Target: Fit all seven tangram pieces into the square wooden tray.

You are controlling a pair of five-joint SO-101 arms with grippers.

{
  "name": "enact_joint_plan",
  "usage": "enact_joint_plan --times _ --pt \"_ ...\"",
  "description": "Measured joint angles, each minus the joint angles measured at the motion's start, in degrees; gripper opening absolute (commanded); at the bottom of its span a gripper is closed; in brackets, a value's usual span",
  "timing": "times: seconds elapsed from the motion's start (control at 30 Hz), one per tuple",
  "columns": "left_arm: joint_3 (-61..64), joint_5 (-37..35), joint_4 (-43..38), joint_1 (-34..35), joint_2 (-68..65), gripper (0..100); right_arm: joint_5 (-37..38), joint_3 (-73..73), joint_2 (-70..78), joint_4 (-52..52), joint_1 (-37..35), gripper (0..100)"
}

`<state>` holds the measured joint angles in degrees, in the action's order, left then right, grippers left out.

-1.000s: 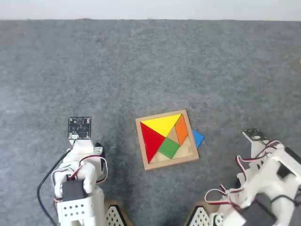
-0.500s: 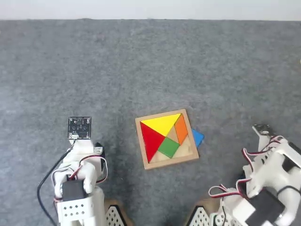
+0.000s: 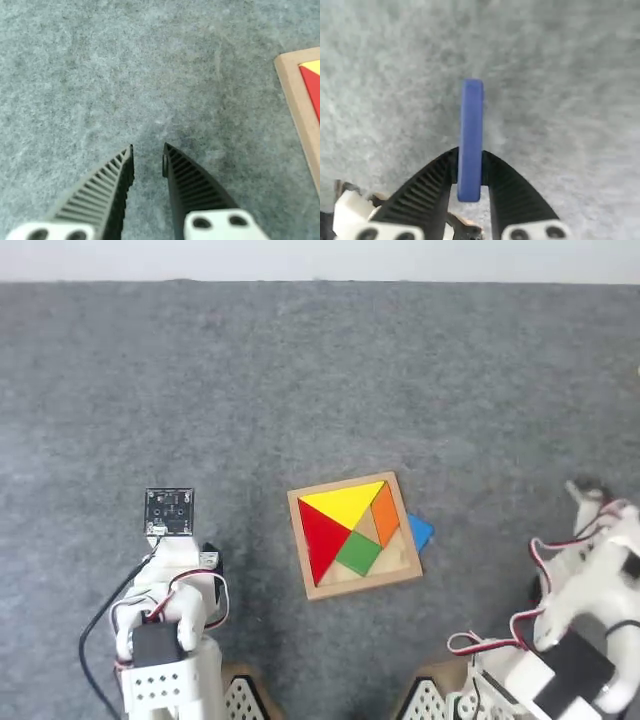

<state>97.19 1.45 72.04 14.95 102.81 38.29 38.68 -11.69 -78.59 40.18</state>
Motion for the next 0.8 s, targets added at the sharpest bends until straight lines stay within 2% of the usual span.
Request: enact_joint_plan --times 0.13,0.37,0.57,0.8 --pt "0.0 0.0 0.0 0.0 0.0 9 -4.6 -10.3 0.0 -8.3 -5.8 0.8" --pt "0.0 0.0 0.0 0.0 0.0 9 -22.1 -17.8 0.0 -11.1 -25.9 0.8" --pt "0.0 0.0 0.0 0.0 0.0 9 -35.3 -14.9 -9.1 -5.4 -41.7 0.8" --pt "0.0 0.0 0.0 0.0 0.0 9 -38.2 -2.4 -15.9 6.2 -53.1 0.9"
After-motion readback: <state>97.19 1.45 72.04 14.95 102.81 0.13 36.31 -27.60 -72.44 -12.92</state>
